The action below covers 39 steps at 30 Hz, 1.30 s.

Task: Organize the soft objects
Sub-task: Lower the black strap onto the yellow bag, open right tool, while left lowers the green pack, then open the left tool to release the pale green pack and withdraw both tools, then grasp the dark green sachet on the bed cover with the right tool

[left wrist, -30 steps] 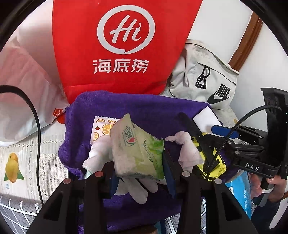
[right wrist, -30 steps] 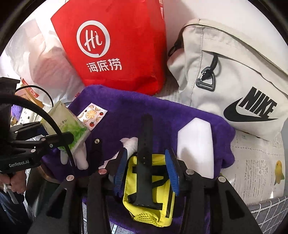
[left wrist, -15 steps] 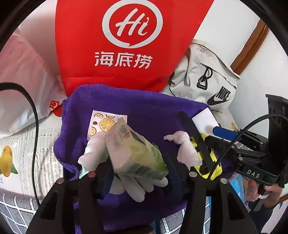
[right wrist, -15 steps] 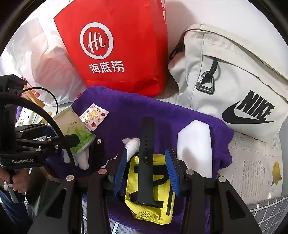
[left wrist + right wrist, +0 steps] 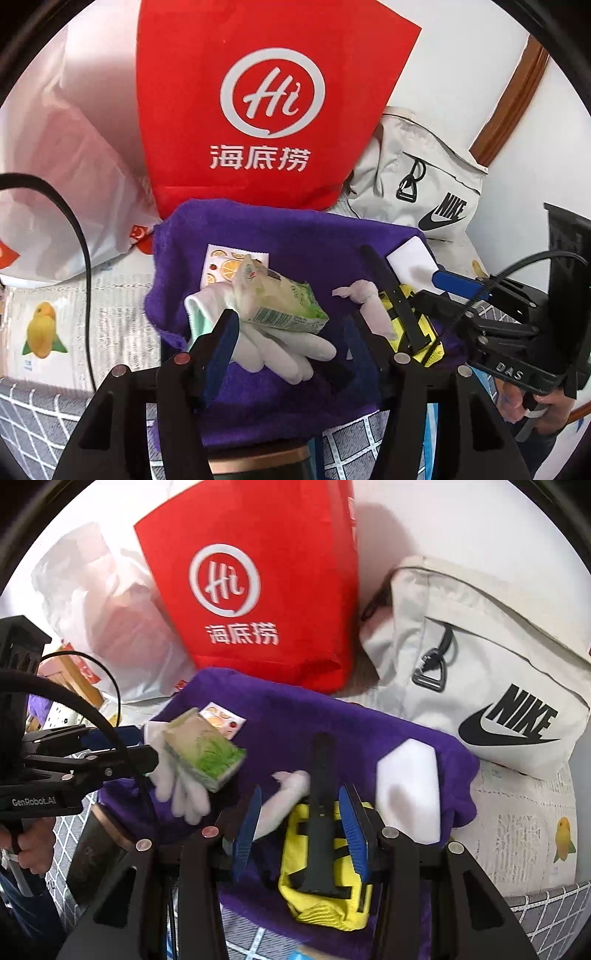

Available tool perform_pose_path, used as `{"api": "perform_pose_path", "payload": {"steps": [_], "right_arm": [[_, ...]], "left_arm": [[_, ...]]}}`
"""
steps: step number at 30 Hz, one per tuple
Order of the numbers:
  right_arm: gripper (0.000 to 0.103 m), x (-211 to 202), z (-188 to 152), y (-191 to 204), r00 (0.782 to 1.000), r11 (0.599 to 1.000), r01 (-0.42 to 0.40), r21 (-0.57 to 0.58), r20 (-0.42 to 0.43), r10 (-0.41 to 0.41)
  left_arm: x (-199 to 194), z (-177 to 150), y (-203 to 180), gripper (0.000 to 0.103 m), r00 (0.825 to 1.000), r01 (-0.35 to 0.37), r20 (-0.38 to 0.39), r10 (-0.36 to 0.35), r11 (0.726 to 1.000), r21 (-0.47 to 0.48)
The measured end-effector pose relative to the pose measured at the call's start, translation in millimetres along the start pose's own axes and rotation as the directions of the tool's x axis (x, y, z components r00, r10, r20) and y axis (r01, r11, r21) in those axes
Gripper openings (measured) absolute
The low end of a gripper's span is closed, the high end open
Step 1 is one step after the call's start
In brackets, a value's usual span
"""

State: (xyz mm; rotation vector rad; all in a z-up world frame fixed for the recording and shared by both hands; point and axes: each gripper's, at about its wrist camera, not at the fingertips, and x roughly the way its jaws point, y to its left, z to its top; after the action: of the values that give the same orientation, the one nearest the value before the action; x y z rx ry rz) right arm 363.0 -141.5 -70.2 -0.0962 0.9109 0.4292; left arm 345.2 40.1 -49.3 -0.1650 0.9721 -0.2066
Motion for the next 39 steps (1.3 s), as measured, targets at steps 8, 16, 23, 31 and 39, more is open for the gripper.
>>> {"api": "perform_pose_path", "payload": {"steps": [8,16,23,31,39], "right_arm": [[0.044,-25,-3,21,1.0,1.0,-0.01,-0.019,0.025,0.011],[0.044,-77,-36,47,0.998,0.998,-0.009,-0.055,0.055,0.012],[0.044,-122,-93,67,0.997,0.996,-0.051,-0.071,0.046,0.055],[0.044,-146,-165,95,0.995,0.993,-0.099,-0.064,0.006,0.099],[0.054,-131,-238,107,0.99,0.988,-0.125,-0.089,-0.081,0.118]], "left_arm": [[-29,-1,1,0.057,0.998,-0.056,0.041,0.057,0.998,-0.02],[-58,-23,-8,0.057,0.997,-0.074,0.026,0.074,0.997,-0.002],[-116,-66,-13,0.057,0.996,-0.043,0.08,0.043,0.999,-0.005],[-150,-123,-30,0.057,0.995,-0.047,0.09,0.042,0.997,0.053],[-154,-182,-24,0.058,0.998,-0.05,0.038,0.049,0.998,0.026]]}}
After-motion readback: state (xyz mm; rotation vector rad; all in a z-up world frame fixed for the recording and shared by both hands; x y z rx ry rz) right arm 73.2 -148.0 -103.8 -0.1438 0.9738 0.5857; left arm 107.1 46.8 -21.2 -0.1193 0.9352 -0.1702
